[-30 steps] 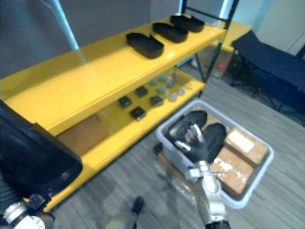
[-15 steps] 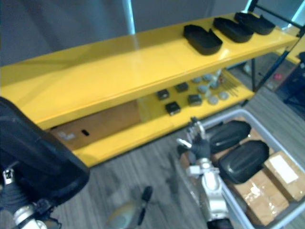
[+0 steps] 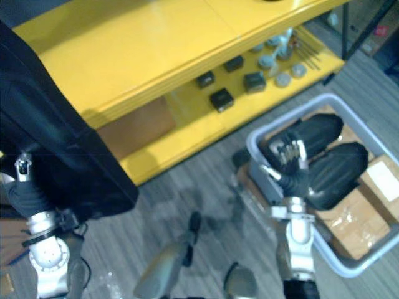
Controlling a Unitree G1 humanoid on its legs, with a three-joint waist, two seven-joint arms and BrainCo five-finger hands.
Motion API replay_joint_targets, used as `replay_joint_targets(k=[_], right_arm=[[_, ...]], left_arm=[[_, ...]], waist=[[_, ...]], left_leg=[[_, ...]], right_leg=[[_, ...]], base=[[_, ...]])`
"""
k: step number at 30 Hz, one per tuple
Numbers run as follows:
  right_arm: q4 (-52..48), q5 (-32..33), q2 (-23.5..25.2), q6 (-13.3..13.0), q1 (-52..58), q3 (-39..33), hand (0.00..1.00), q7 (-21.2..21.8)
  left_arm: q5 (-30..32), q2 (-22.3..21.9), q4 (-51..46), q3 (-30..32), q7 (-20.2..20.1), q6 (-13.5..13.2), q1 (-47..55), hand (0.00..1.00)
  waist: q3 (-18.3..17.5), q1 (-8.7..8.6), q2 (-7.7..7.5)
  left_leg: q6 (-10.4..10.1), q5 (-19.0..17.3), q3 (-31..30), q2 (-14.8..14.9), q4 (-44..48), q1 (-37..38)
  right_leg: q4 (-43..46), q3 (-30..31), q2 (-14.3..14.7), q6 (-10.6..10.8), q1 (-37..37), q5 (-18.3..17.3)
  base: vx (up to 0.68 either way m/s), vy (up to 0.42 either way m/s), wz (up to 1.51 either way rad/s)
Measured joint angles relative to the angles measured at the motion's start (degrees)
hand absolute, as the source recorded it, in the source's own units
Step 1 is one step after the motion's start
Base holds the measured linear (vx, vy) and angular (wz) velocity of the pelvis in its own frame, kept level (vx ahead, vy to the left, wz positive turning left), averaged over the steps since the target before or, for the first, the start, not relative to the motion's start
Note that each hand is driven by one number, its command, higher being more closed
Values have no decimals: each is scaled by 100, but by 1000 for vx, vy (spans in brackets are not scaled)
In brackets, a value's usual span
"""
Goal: Walk over and take plastic housings, then place them on the shelf
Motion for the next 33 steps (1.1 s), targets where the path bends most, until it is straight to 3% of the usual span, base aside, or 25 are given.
replay_joint_targets(k=[5, 6, 7, 8, 9, 10, 11, 12, 13, 16, 17, 19, 20, 23, 26, 28, 29, 31, 33], right_arm=[[-258, 42, 1, -7, 45, -70, 0, 152], [-262, 40, 0, -12, 69, -99, 0, 143], [-263, 40, -2, -25, 52, -158, 0, 127], [-261, 39, 0, -31, 41, -203, 0, 102], [-225, 35, 30, -45, 18, -283, 0, 43], [-228, 35, 43, -94, 93, -341, 0, -49], [-233, 33, 40, -134, 111, -382, 0, -86], [-237, 17, 72, -141, 176, -515, 0, -186], [-239, -11, 109, -138, 214, -675, 0, -269], [-250, -45, 238, -139, 253, -1073, 0, -287], [-326, -81, 270, -139, 379, -1321, 0, -277], [-464, -79, 289, -138, 502, -1530, 0, -264], [-678, -72, 290, -138, 638, -1745, 0, -247], [-1070, 17, 294, -141, 882, -1858, 0, -198], [-1422, 182, 358, -137, 1171, -1847, 0, -36], [-1617, 286, 408, -122, 1315, -1838, 0, -11], [-1620, 287, 387, -104, 1279, -1839, 0, -8], [-1510, 357, 220, 14, 1001, -1820, 0, -6], [-1313, 410, 105, 44, 818, -1840, 0, -5]], left_arm=[[77, -29, 29, 7, 244, 4, 228, 100], [236, -32, 53, 18, 322, 4, 276, 100], [317, -30, 62, 41, 363, 5, 284, 100], [356, -35, 77, 77, 371, 5, 263, 100], [472, -35, 88, 231, 381, 7, 239, 100], [492, -34, 100, 359, 404, 13, 330, 100], [494, -31, 104, 425, 436, 13, 350, 100], [495, -4, 181, 475, 462, 75, 279, 100], [495, -7, 183, 485, 454, 125, 270, 100], [477, -9, 46, 800, 339, 159, 395, 100], [394, -31, -82, 954, 215, 167, 465, 100], [292, -81, -208, 1076, 81, 230, 506, 100], [200, -180, -228, 1074, -67, 315, 520, 100], [196, -391, -260, 1055, -232, 352, 725, 100], [160, -467, -383, 976, -307, 365, 1031, 100], [181, -443, -600, 844, -307, 363, 1206, 100], [192, -467, -608, 828, -301, 348, 1198, 100], [231, -690, -562, 621, -273, 357, 1214, 100], [358, -687, -562, 598, -239, 371, 1137, 100]], waist=[[116, -30, 28], [116, -24, 28], [119, -8, 23], [123, -2, 13], [192, 7, -120], [144, 37, -53], [129, 36, -28], [143, 9, -111], [118, -29, -160], [83, -131, -189], [9, -125, -185], [-78, -137, -152], [-200, -134, -31], [-537, -128, 45], [-907, -114, -76], [-1193, -105, -374], [-1233, -91, -433], [-1394, -2, -68], [-1467, -5, 114]], left_leg=[[-15, -324, 87, 41, 475, -80], [-30, -436, 104, 36, 642, -110], [-32, -564, 124, -2, 832, -192], [-23, -636, 181, -21, 926, -232], [283, -1056, 442, 23, 1883, -429], [356, -1711, 631, 81, 2441, -411], [213, -2003, 588, 138, 2476, -382], [288, -2105, 498, 3, 2652, -393], [333, -2185, 381, -85, 2719, -352], [357, -2257, 11, -132, 2613, 25], [363, -2292, -222, -132, 2557, 219], [359, -2291, -468, -89, 2425, 445], [306, -2321, -710, 38, 2274, 711], [140, -2422, -894, 248, 2119, 1081], [-128, -2621, -1001, 353, 2064, 1363], [-264, -2937, -814, 372, 2102, 1377], [-305, -3017, -689, 396, 2126, 1368], [-502, -3095, -673, 838, 2062, 1352], [-605, -2846, -606, 939, 1586, 1453]], right_leg=[[116, 158, 45, 21, 98, 19], [105, 152, 52, -51, 159, -30], [22, 142, 50, -264, 231, -227], [-13, 138, -9, -262, 266, -317], [14, 113, -87, -252, 308, -400], [239, 121, -21, -172, 413, -385], [708, 187, -2, -159, 261, -376], [1778, 493, -123, -231, -179, -246], [2561, 677, -135, -263, -515, 163], [3498, 948, 44, -250, -876, 1531], [3744, 1069, 173, -216, -1027, 1163], [3518, 1086, 321, -261, -1202, 843], [2881, 1090, 502, -274, -1301, 634], [1507, 1131, 639, -245, -1352, 612], [376, 1252, 619, -120, -1402, 917], [-51, 1255, 447, -183, -1264, 1508], [-157, 1251, 427, 96, -1227, 1497], [-484, 1032, 754, -89, -1091, 1601], [-709, 928, 766, -176, -1086, 1691]], base=[[24, -18, -6], [15, -4, 4], [8, -2, 10], [23, 64, 15], [58, 71, 8], [162, 74, 4], [172, 32, 29], [278, 40, 55], [243, 43, 72], [312, -2, 61], [408, -56, 64], [321, -71, 65], [294, -76, 60], [286, -65, 43], [265, -137, 48], [196, -240, 67], [204, -300, 40], [174, -277, 8], [119, -189, 15]])
